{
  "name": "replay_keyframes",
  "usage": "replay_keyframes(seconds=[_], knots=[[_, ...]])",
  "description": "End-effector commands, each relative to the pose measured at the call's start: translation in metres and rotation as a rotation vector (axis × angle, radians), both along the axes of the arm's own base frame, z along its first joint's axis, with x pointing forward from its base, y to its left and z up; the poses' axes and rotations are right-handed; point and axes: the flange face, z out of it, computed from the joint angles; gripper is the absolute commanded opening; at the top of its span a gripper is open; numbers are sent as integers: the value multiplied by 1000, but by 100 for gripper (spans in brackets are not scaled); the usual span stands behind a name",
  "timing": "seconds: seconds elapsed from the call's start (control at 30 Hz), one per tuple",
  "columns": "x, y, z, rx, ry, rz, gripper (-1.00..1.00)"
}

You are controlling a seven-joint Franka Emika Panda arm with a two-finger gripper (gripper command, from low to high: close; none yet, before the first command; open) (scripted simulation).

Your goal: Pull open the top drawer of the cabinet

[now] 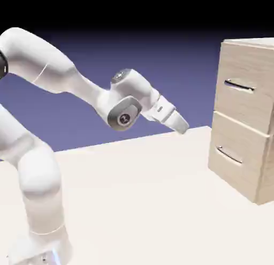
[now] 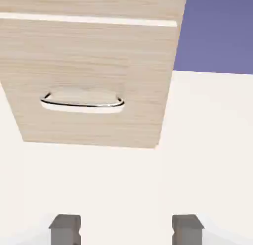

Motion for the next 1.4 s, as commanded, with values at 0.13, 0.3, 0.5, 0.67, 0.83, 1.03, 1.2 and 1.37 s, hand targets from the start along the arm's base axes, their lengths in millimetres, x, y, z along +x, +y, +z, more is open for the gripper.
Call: replay_keyframes(seconds=[0.13,0.3,0.5,0.67,0.83,1.03,1.2,1.37], knots=[[22,35,-40,-327,136,325,0],[36,68,-86,-605,264,681,0],[42,107,-142,-879,378,1141,0],[41,138,-184,-1068,417,1539,0],[35,168,-218,-1234,386,1935,0],[27,206,-246,-1431,245,2373,0],[23,236,-256,-1624,43,2672,0],[24,265,-253,1548,178,-2381,0]])
